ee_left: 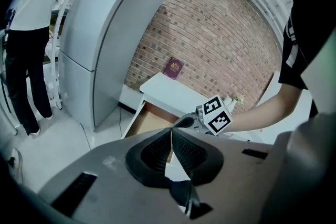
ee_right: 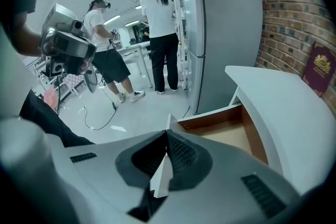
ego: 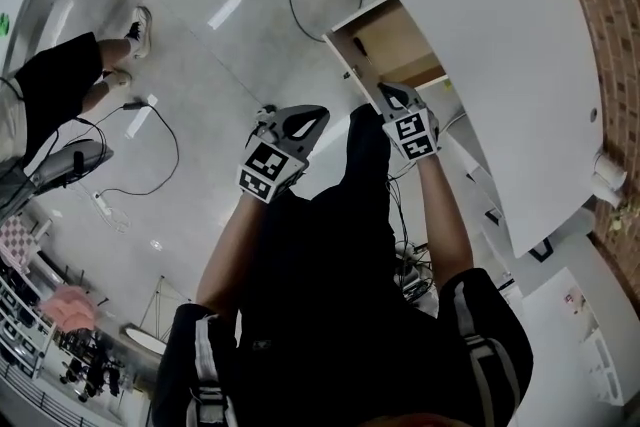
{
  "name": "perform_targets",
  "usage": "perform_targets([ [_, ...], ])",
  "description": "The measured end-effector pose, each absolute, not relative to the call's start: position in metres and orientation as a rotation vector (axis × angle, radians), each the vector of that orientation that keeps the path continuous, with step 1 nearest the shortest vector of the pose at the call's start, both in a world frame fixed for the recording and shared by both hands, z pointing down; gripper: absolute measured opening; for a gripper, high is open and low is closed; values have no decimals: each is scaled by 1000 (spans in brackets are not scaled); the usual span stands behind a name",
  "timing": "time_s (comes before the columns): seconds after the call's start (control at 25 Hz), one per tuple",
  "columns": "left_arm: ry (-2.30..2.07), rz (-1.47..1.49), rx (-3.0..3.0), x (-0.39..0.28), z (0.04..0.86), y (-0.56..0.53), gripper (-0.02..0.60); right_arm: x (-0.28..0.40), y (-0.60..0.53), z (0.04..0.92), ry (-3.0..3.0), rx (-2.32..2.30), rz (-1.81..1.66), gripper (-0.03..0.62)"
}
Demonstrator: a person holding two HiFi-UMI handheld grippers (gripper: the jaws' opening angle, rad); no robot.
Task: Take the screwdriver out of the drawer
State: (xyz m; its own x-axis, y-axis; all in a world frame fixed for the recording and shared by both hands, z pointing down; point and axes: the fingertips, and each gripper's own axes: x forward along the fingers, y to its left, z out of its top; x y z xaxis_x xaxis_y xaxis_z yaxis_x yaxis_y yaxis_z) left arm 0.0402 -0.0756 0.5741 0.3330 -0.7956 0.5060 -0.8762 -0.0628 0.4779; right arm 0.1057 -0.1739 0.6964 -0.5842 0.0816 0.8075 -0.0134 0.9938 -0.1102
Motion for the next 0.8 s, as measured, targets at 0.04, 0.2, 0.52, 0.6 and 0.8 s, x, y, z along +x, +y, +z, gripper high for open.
perform_targets([
  [0.04, -1468, 138, 1858, 42, 578, -74, 18, 105, -174, 701, -2187, -52, 130, 57],
  [0.2, -1466, 122, 1831, 45, 593, -71, 18, 101, -177, 727, -2159, -73, 133, 56],
  [0.52, -1450, 133, 1798, 56, 613, -67, 18, 86, -182, 772, -2125, -135, 110, 56],
  [0.6, -1452, 130, 1786, 56, 617, -67, 18, 82, -186, 783, -2114, -142, 117, 57],
  [0.8, -1470, 109, 1755, 53, 627, -66, 18, 72, -193, 816, -2073, -172, 116, 57],
])
